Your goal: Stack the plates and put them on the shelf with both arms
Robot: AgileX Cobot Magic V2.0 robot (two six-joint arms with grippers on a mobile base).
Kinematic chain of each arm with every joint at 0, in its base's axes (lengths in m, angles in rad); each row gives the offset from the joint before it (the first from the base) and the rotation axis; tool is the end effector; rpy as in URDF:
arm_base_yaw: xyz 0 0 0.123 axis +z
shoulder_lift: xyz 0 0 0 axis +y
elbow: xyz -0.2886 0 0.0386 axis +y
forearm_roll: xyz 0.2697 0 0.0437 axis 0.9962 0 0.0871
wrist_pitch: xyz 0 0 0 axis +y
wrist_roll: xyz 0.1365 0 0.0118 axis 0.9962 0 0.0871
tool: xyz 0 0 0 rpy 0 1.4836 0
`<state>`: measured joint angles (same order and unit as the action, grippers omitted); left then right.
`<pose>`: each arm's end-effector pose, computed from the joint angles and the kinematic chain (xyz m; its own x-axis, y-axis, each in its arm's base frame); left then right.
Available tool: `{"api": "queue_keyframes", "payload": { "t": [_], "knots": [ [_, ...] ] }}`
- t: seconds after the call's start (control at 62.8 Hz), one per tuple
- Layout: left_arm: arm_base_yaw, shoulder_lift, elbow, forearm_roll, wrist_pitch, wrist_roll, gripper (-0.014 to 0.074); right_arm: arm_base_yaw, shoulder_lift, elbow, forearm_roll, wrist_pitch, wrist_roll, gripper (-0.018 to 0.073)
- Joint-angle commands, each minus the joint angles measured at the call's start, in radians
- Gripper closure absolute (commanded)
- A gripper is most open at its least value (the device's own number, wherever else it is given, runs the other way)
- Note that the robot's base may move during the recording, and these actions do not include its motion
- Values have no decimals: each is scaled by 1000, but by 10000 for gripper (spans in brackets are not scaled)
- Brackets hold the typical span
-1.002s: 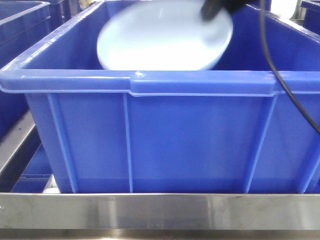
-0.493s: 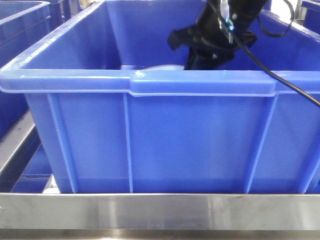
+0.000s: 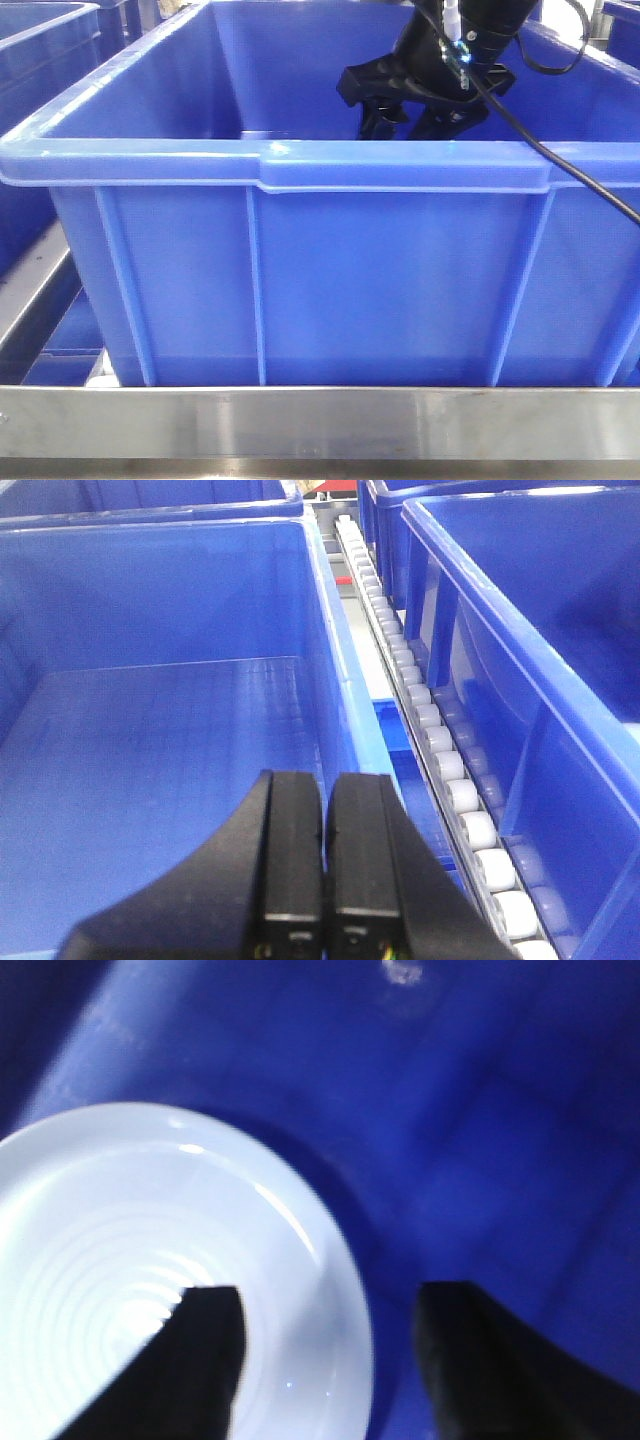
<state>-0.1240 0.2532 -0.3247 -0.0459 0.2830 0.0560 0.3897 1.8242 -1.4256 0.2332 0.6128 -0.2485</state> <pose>0.1309 -0.0181 0.2784 -0.1211 0.0271 -0.9923 0.1377 0.9904 0.0102 0.4170 0.1910 0.2209 -0.7043 -0.3499 -0.6176 -0.4925 0.8675 0.0702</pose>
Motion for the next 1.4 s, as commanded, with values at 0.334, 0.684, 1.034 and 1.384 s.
{"api": "queue_keyframes", "payload": {
  "t": [0.334,0.684,1.034,1.384],
  "knots": [
    [0,11,-31,-4,-91,-7,512,-2,-284,5,5,-41,-4,313],
    [0,11,-31,-4,-85,-7,512,-2,-716,411,5,-281,-4,510],
    [0,11,-31,-4,-85,-7,512,-2,-1214,778,5,-426,-4,510],
    [0,11,-31,-4,-87,-7,512,-2,-1625,996,5,-433,-4,510]
  ]
}}
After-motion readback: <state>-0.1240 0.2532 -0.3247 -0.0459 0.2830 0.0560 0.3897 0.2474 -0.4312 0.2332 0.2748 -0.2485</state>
